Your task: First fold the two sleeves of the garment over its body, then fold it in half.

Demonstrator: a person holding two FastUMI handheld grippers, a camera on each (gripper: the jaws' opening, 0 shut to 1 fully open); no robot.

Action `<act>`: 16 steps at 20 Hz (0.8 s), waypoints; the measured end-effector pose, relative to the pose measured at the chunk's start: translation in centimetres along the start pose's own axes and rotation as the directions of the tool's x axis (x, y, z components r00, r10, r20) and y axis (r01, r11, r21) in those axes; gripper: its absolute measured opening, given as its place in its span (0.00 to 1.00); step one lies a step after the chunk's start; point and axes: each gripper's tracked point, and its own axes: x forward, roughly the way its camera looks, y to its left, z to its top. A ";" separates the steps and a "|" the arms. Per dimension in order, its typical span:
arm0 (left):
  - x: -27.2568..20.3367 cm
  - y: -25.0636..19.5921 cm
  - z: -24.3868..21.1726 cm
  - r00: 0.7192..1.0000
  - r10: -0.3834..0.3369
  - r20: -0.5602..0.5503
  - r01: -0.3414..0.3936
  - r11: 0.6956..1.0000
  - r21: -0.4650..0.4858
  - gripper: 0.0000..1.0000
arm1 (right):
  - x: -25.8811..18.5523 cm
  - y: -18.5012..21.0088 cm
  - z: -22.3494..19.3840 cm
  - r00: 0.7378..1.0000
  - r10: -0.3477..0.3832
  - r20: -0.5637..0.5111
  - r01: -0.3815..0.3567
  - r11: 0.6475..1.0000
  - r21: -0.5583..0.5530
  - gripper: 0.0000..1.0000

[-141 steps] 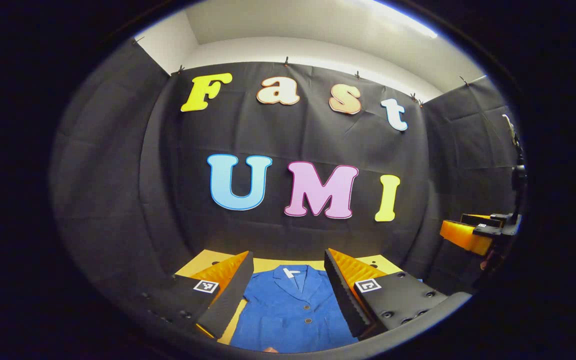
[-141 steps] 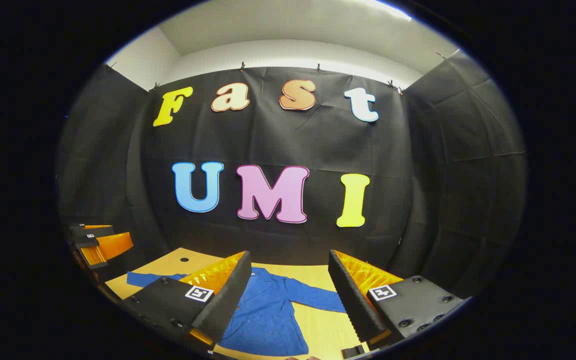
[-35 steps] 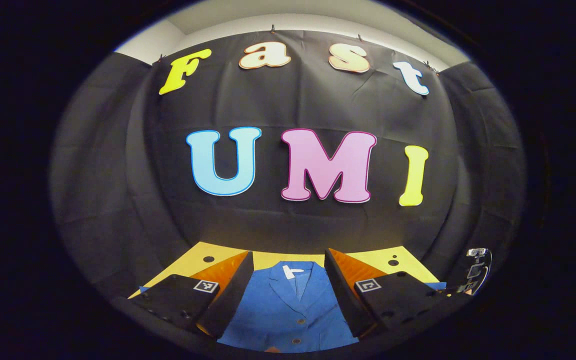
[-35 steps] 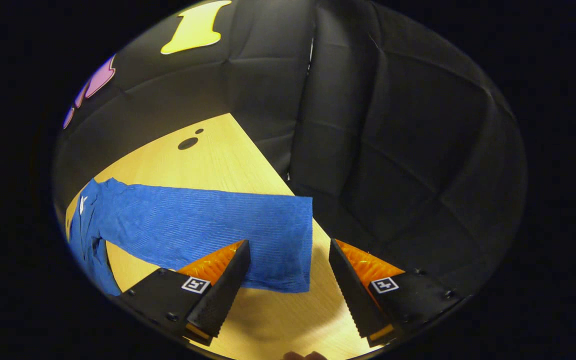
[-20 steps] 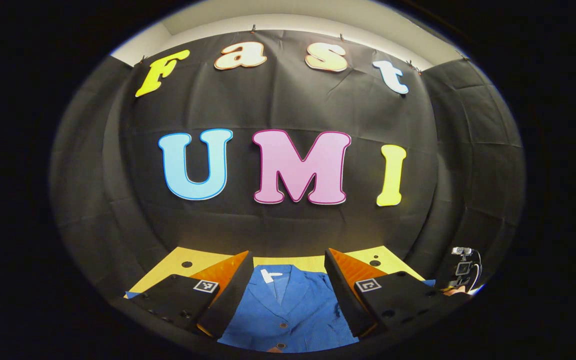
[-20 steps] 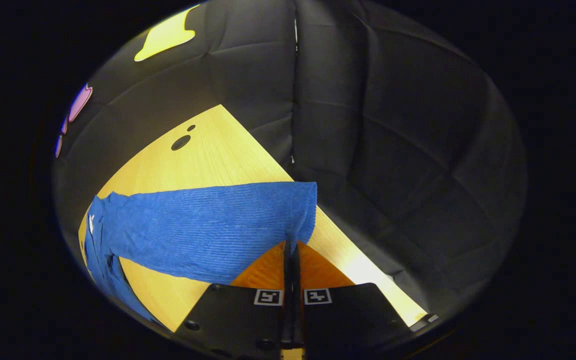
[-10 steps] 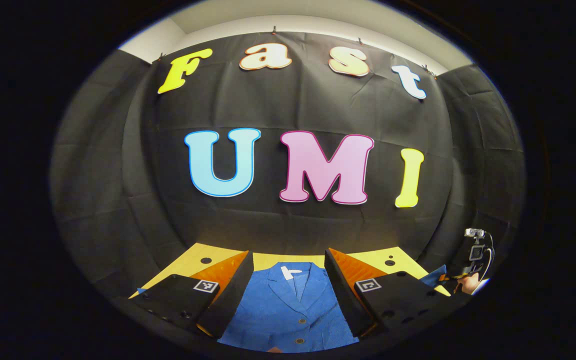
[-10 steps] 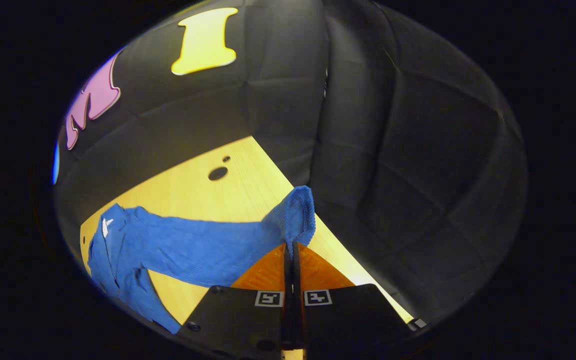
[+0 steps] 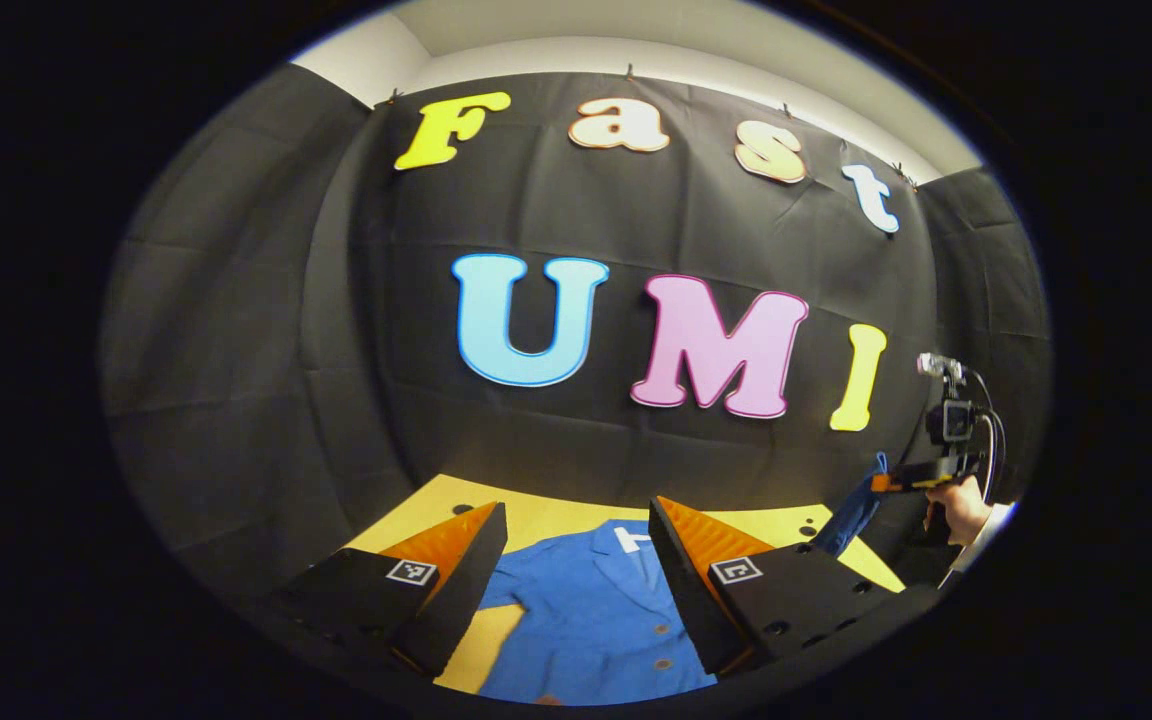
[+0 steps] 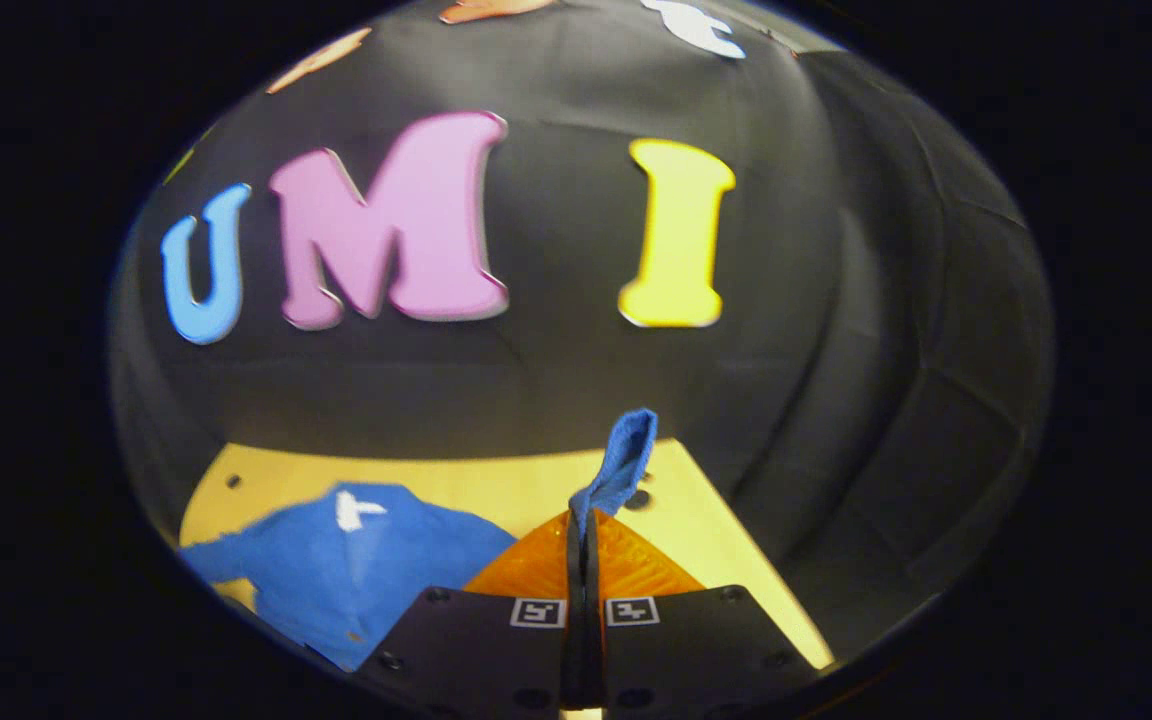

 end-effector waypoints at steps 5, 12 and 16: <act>-2.9 8.9 -2.3 0.990 0.129 -0.058 -0.129 0.992 0.000 0.82 | 0.4 14.0 -7.6 0.990 0.115 -0.077 -0.111 0.992 0.056 0.00; -4.8 13.2 -4.0 0.987 0.128 -0.095 -0.131 0.991 -0.020 0.82 | -2.1 17.3 -11.2 0.989 0.107 -0.099 -0.103 0.994 0.046 0.00; -4.1 13.0 -3.2 0.996 0.061 -0.067 -0.062 0.998 -0.022 0.82 | -6.2 13.8 -7.3 0.999 0.043 0.020 -0.043 0.999 -0.009 0.00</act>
